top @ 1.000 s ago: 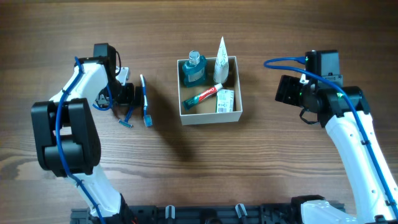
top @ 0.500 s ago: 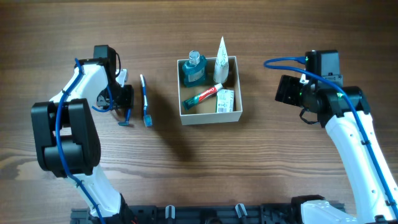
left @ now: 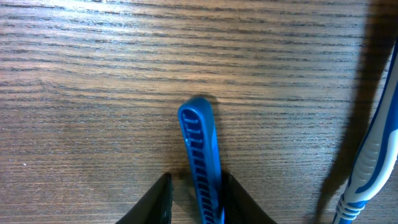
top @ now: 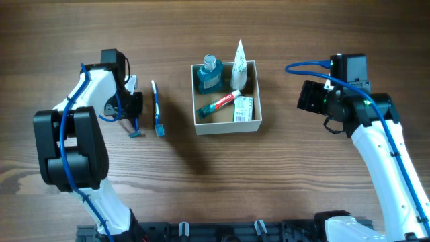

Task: Pack container
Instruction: 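Lower the left gripper onto the blue razor handle and grasp it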

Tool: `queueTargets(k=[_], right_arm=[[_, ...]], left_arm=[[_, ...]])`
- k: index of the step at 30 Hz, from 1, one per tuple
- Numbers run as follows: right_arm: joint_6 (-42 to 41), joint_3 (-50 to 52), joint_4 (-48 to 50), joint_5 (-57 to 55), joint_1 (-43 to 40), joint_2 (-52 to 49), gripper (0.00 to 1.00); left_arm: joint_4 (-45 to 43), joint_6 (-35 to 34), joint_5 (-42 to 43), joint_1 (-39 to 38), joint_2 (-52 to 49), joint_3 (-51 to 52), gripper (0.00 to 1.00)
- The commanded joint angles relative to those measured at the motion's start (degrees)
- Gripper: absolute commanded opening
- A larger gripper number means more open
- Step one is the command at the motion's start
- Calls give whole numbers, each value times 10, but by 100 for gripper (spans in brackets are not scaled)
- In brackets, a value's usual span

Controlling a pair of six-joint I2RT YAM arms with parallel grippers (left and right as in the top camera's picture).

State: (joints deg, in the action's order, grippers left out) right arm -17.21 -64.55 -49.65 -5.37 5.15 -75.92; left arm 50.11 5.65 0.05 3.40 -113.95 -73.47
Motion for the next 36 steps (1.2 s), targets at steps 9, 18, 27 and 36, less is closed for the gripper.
queueTargets(k=[9,18,27,36], right_arm=[[7,-3,6,-1,-2,-7,84],[7,-3,8,-1,-2,-7,84],[7,-3,8,-1,-2,-7,84],[-26,-3,16,-14,-3,12,82]], left_arm=[[2,-2,14,0,-14,16,21],[2,-2,14,0,-14,16,14],[2,-3,14,0,-13,14,4],[24,-25,54,-2,45,-13,4]])
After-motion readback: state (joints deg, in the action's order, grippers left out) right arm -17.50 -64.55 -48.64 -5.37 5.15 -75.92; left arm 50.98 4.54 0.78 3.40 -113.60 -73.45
